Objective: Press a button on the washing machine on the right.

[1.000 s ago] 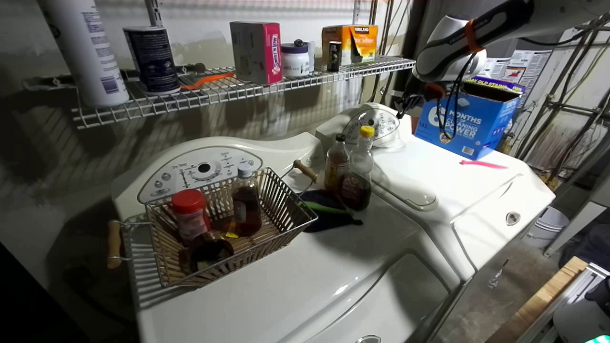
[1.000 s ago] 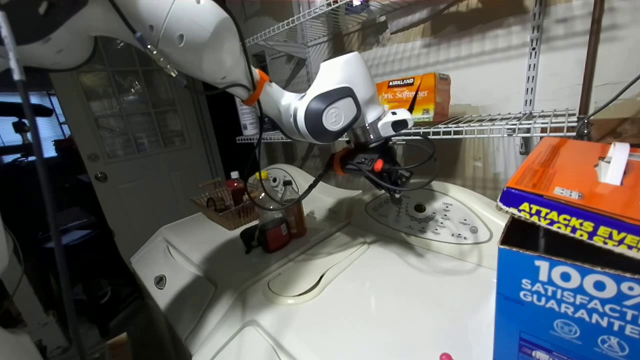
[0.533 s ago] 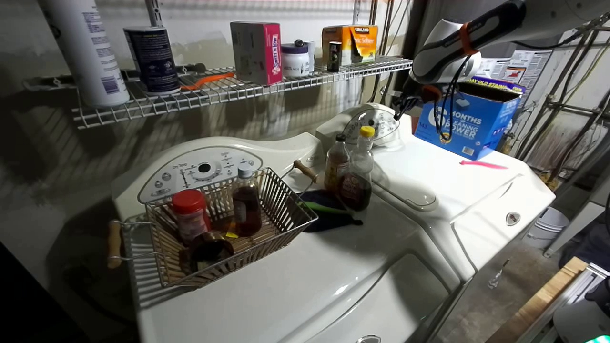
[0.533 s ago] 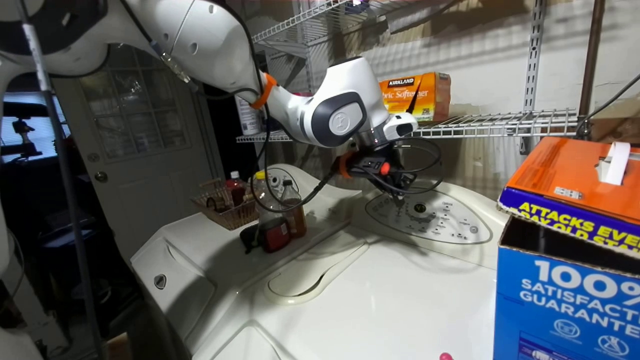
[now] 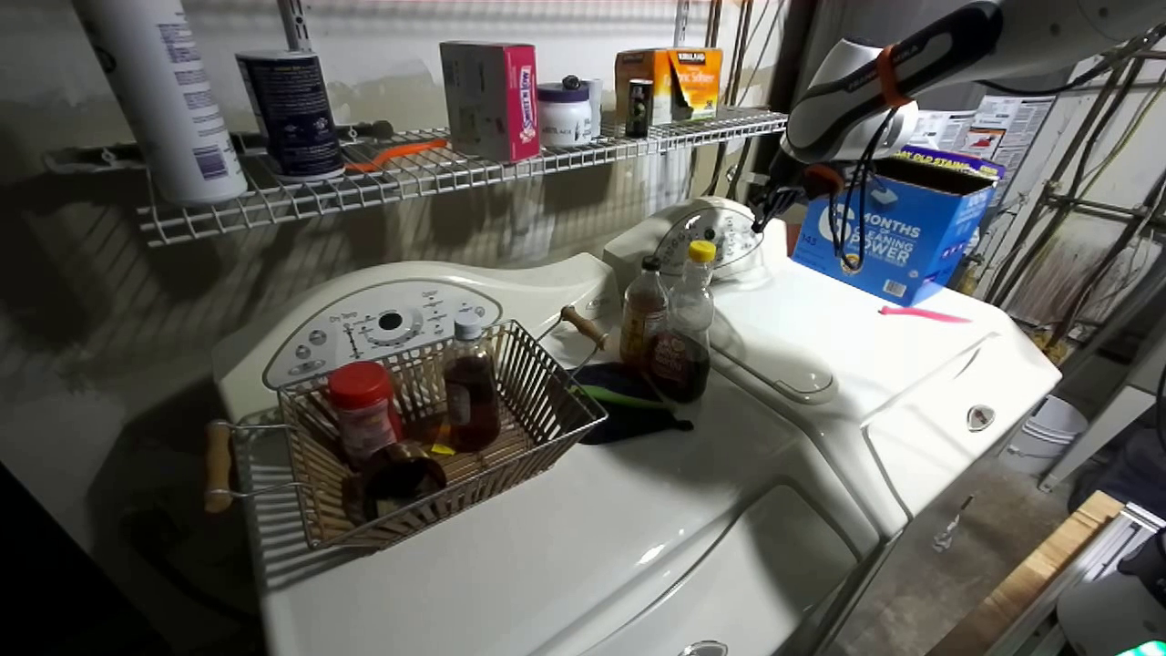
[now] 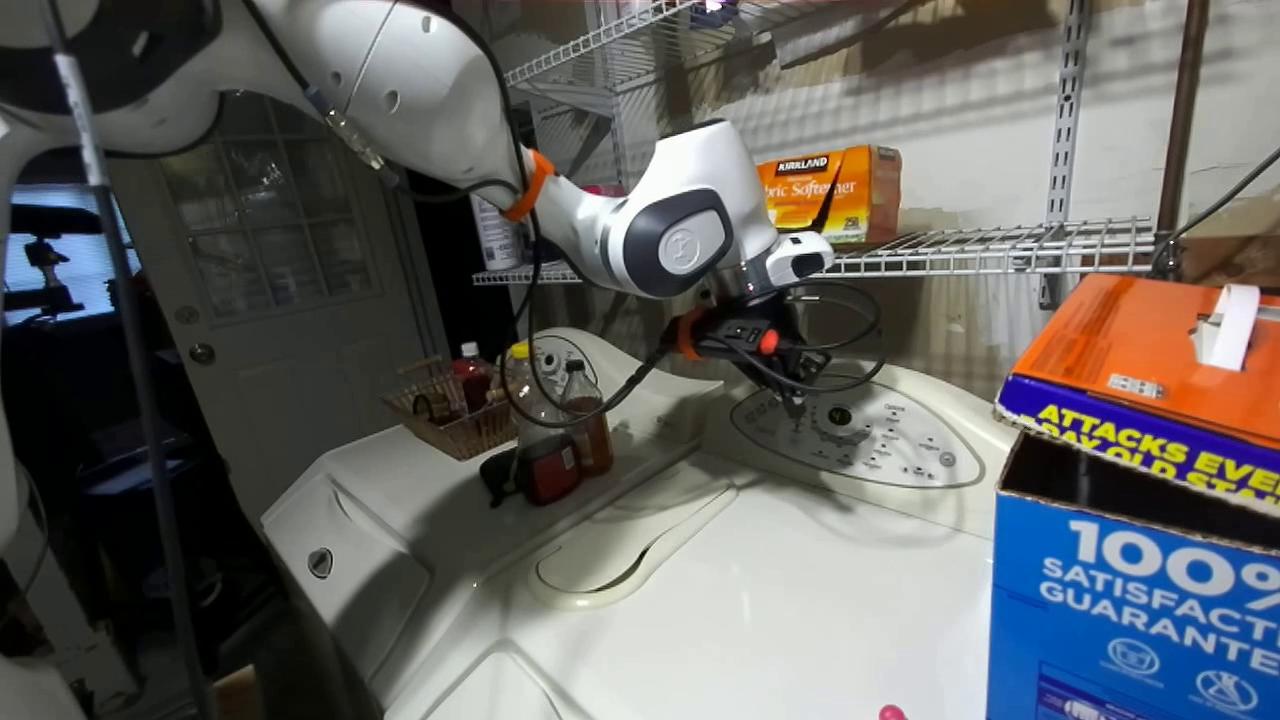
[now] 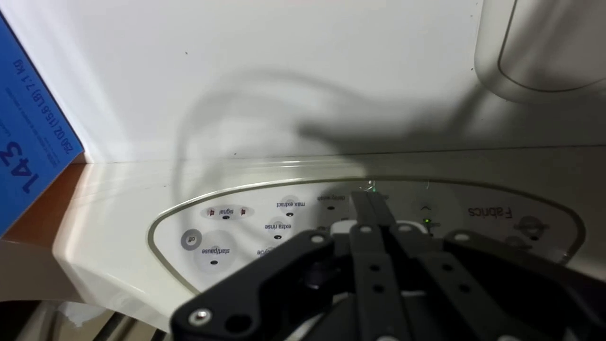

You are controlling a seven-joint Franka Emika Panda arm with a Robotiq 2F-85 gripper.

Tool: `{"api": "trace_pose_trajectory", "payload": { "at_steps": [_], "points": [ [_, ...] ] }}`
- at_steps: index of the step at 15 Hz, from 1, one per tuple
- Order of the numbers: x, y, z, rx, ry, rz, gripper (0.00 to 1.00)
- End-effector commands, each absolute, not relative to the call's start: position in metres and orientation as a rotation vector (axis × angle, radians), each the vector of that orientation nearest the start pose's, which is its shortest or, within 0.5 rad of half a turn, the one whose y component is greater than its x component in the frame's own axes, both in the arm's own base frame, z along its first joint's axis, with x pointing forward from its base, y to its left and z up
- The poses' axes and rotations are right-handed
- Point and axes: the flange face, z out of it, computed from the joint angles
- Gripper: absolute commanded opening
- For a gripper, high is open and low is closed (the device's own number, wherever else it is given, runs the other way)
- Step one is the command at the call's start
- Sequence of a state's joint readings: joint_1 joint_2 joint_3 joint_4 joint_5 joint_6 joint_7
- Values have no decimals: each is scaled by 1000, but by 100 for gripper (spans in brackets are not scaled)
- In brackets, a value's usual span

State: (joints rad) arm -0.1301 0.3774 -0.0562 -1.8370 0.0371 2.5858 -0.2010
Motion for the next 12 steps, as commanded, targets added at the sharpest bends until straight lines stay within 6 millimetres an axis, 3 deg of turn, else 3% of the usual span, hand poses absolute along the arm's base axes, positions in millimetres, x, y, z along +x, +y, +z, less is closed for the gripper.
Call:
{"api": "trace_pose_trajectory", "payload": {
  "at_steps": [1, 12],
  "points": [
    [675, -126, 353, -3145, -50, -546, 0],
    [710, -140, 337, -3147, -114, -549, 0]
  ]
}}
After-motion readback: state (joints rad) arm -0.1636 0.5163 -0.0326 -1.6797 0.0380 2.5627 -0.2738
